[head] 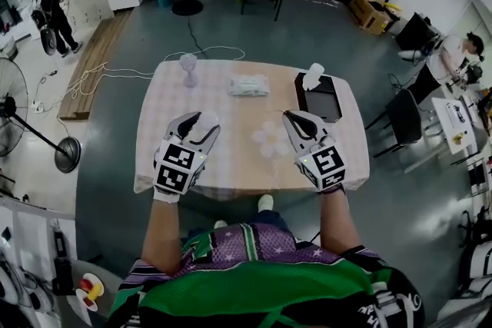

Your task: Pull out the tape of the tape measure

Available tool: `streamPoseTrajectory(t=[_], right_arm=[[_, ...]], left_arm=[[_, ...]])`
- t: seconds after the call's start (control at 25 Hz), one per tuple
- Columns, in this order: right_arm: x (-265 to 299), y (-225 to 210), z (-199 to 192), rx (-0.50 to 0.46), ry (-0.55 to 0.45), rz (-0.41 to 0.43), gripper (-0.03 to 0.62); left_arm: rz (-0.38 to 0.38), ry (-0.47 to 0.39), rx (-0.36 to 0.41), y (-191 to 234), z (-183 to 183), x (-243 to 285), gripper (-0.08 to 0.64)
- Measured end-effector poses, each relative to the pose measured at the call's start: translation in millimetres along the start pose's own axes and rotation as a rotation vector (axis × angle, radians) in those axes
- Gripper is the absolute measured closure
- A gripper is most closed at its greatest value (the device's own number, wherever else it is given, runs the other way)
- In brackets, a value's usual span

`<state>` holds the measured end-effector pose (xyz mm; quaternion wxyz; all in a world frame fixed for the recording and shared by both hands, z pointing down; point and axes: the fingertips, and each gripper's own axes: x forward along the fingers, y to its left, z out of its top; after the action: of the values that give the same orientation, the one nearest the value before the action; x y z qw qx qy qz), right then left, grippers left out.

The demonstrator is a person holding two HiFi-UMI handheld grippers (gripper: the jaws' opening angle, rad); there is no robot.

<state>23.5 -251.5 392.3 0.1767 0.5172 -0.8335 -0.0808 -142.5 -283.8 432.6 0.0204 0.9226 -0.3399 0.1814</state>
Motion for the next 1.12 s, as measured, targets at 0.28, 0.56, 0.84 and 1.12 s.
streamPoseTrajectory(t=[0.28,0.56,0.84,1.12], right_arm=[[-13.4,-27.5,-10.1,0.037,0.016,-0.051,0.581],[-24.2,-55.8,-30.5,0.101,0.024,-0.160,0.584],[-29.2,-82.3,-38.2,0.124,0.027,-0.202,0.584],[-31.4,-125.8,-58.0,0.222,0.038,-0.286,0.584]], left_arm=[[0.000,0.001,-0.038,6.0,-2.9,-1.8,0.324],[0.038,0.010,-0.057,15.2,-12.1,2.5,0.324],[0.043,0.012,-0.065,18.0,-7.9,14.5,0.324],[0.050,0.019,-0.091,22.0,-0.5,36.6,0.324]])
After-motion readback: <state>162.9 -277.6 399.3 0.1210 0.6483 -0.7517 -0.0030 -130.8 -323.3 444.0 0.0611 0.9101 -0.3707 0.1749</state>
